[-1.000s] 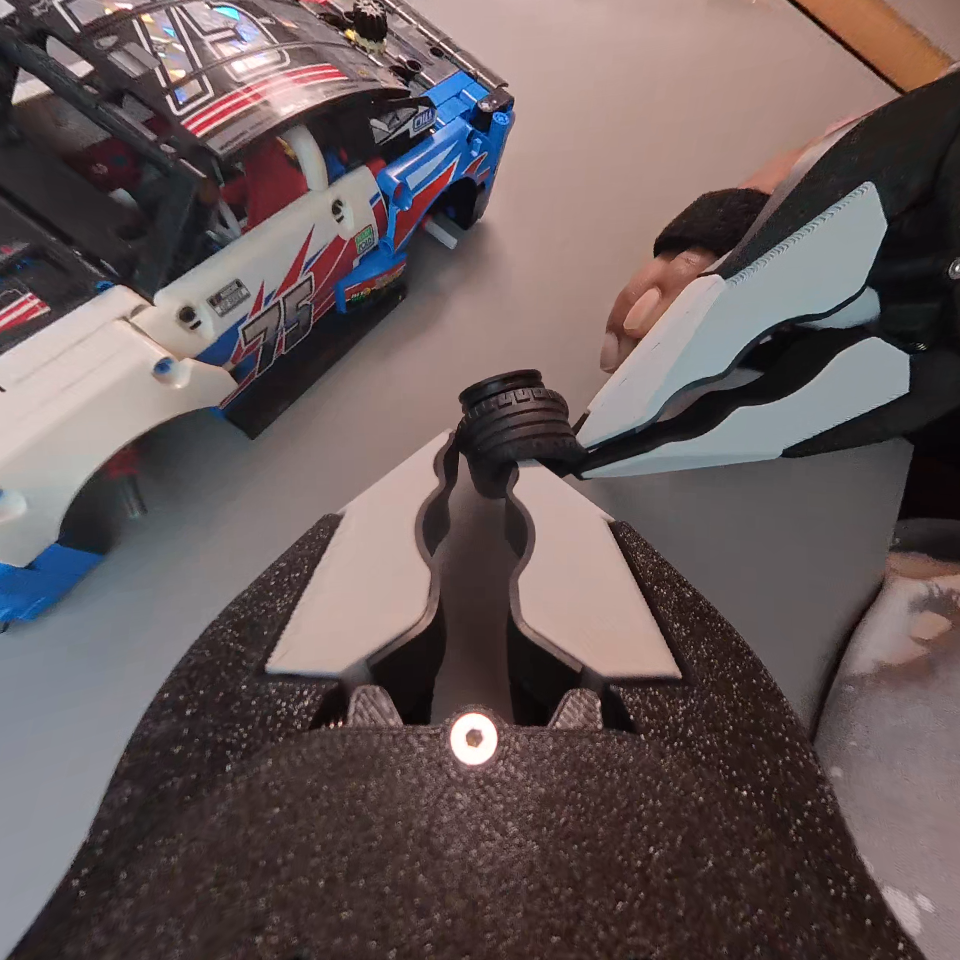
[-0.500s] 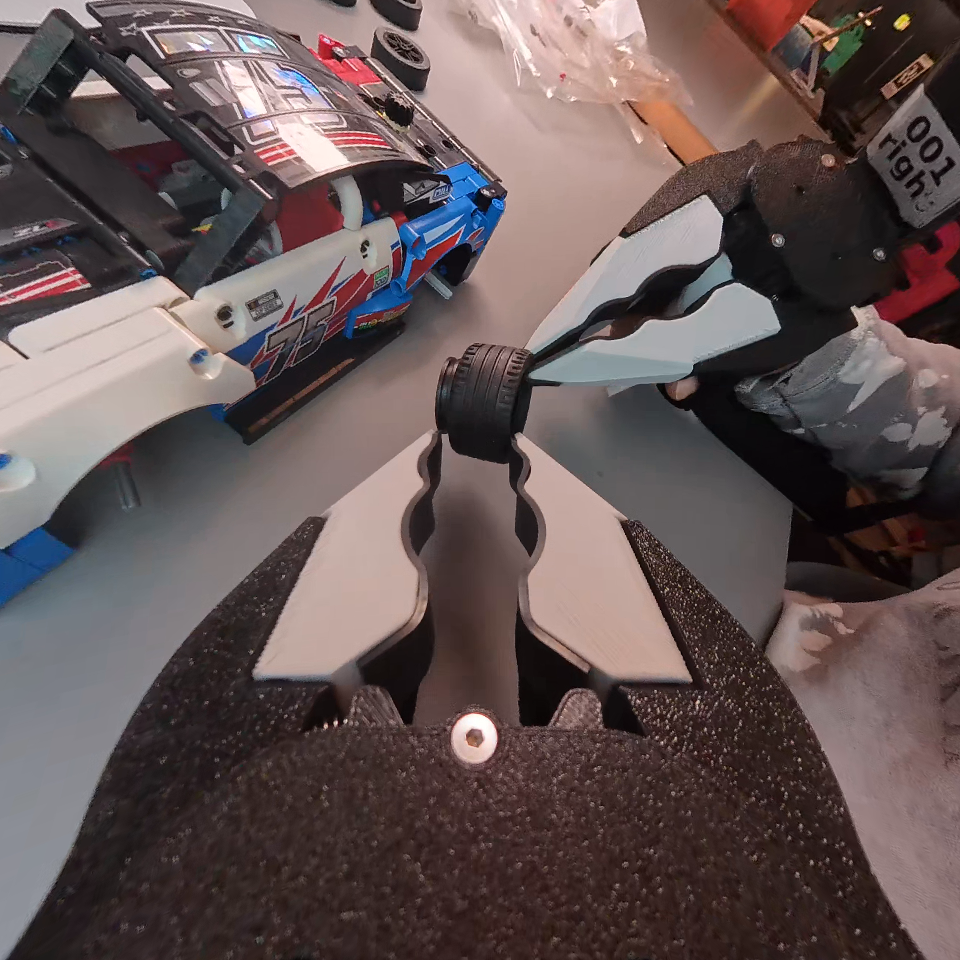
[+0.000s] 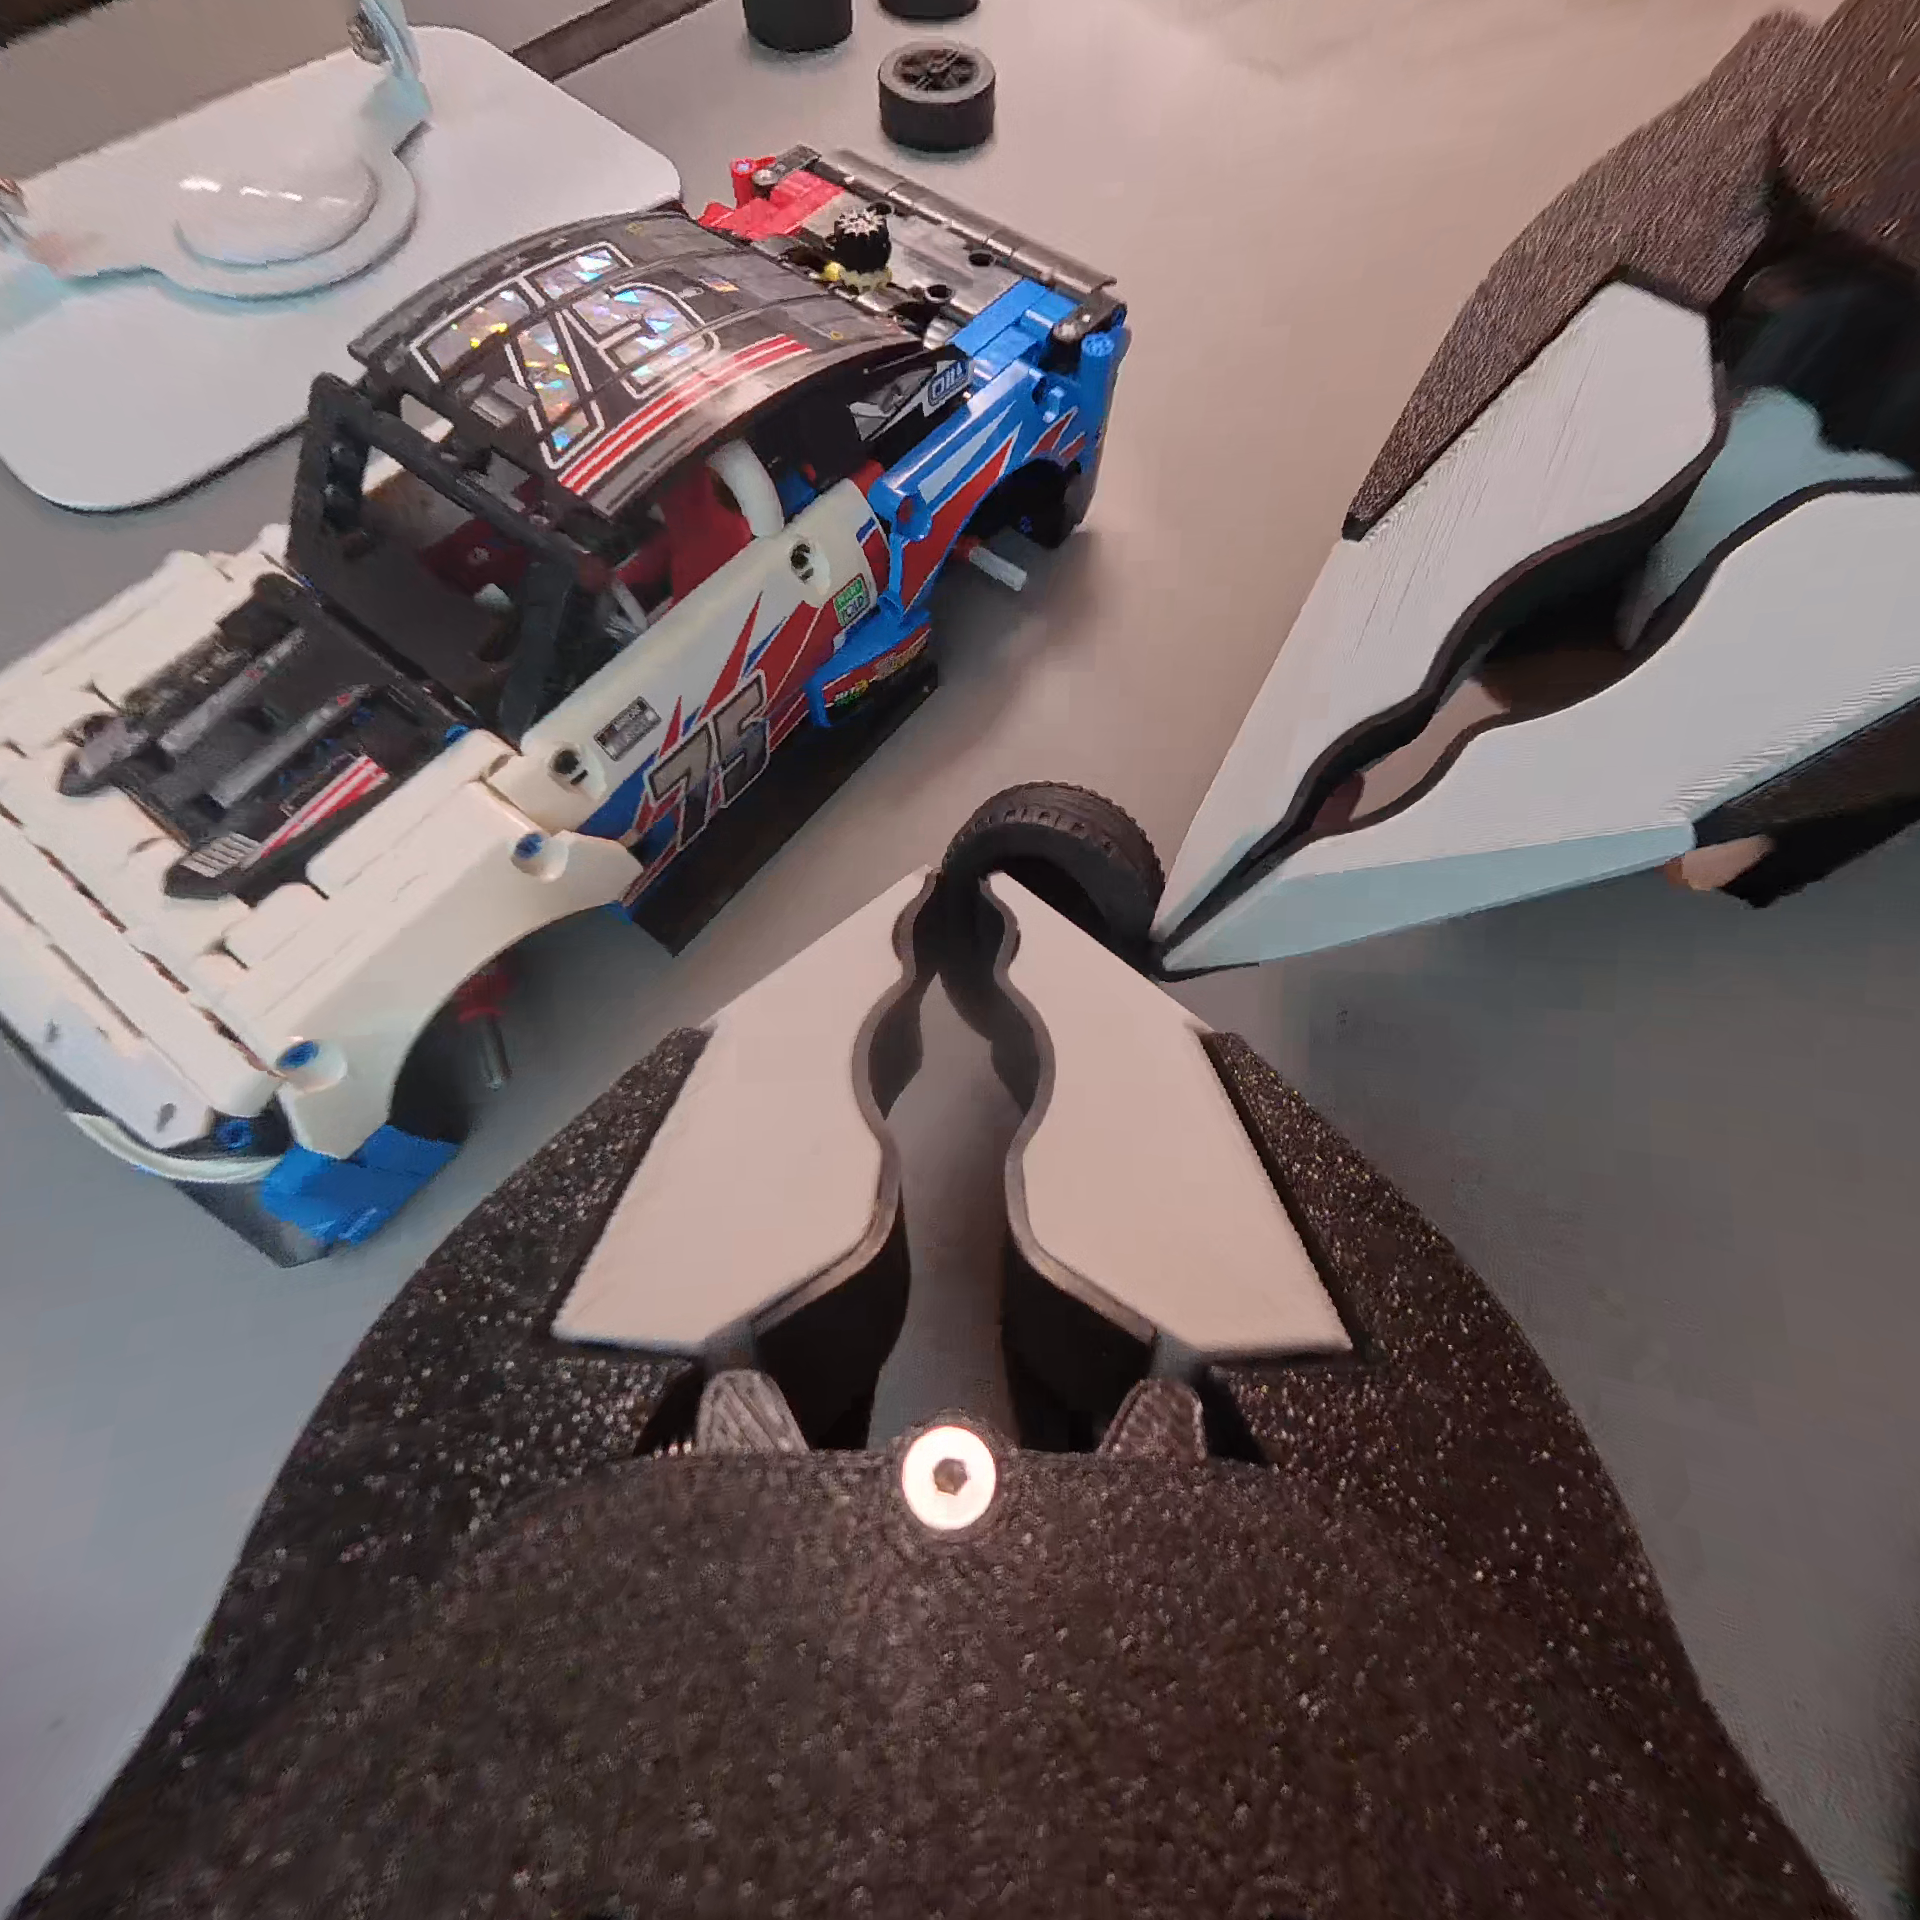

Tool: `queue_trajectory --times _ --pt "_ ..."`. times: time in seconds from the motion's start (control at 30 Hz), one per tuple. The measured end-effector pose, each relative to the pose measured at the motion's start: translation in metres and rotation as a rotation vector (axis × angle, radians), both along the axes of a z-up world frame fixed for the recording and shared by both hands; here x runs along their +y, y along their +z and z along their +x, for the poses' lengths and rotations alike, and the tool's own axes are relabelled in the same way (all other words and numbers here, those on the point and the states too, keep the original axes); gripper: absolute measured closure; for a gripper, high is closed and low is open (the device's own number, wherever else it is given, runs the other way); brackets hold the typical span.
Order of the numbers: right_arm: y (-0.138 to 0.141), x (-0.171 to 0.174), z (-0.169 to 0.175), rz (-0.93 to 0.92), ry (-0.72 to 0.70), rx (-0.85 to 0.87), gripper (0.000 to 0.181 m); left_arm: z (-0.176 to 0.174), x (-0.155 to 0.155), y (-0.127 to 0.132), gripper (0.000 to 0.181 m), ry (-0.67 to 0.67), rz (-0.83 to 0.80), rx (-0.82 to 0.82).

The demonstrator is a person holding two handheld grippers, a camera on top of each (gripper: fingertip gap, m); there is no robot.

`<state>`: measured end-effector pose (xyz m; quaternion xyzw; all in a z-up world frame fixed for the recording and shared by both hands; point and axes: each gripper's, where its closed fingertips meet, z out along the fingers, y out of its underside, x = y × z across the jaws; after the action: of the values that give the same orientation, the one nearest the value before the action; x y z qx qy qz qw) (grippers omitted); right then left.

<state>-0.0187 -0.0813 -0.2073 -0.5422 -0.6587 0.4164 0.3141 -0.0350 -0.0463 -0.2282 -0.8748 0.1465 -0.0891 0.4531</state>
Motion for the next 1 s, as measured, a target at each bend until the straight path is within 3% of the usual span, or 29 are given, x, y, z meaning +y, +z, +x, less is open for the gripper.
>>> queue_trajectory --times 0.03,0.1,0.2,0.37,0.5,0.57,0.63,0.7,0.77,1.0 --pt "-0.002 -0.005 0.0 0.017 0.024 -0.006 0.181 -0.004 0.001 -0.004 0.177 0.012 0.001 0.108" --pt "0.002 -0.012 -0.001 0.021 0.045 0.006 0.181 0.002 0.0 -0.009 0.177 -0.04 -0.004 0.172" --pt "-0.005 0.008 0.004 0.054 -0.009 -0.038 0.181 0.001 -0.001 0.011 0.172 -0.042 0.015 -0.092" --pt "0.013 0.03 0.019 -0.091 -0.028 0.016 0.181 -0.008 -0.009 0.027 0.174 -0.1 0.061 -0.236" --pt "0.02 0.022 0.019 -0.205 0.042 0.044 0.135 0.004 -0.017 0.05 0.175 -0.205 0.142 -0.39" --pt "0.034 0.011 0.018 -0.223 0.1 0.118 0.125 0.011 -0.022 0.058 0.175 -0.255 0.156 -0.451" --pt "0.045 0.004 0.018 -0.09 0.141 0.207 0.126 0.02 -0.029 0.061 0.175 -0.313 0.144 -0.498" --pt "0.05 -0.01 0.02 0.07 0.218 0.254 0.143 0.03 -0.035 0.064 0.176 -0.372 0.129 -0.559" --pt "0.051 -0.015 0.022 0.164 0.248 0.27 0.146 0.033 -0.039 0.068 0.176 -0.408 0.121 -0.614" --pt "0.068 -0.019 0.033 0.084 0.276 0.309 0.149 0.037 -0.043 0.087 0.178 -0.457 0.097 -0.858"
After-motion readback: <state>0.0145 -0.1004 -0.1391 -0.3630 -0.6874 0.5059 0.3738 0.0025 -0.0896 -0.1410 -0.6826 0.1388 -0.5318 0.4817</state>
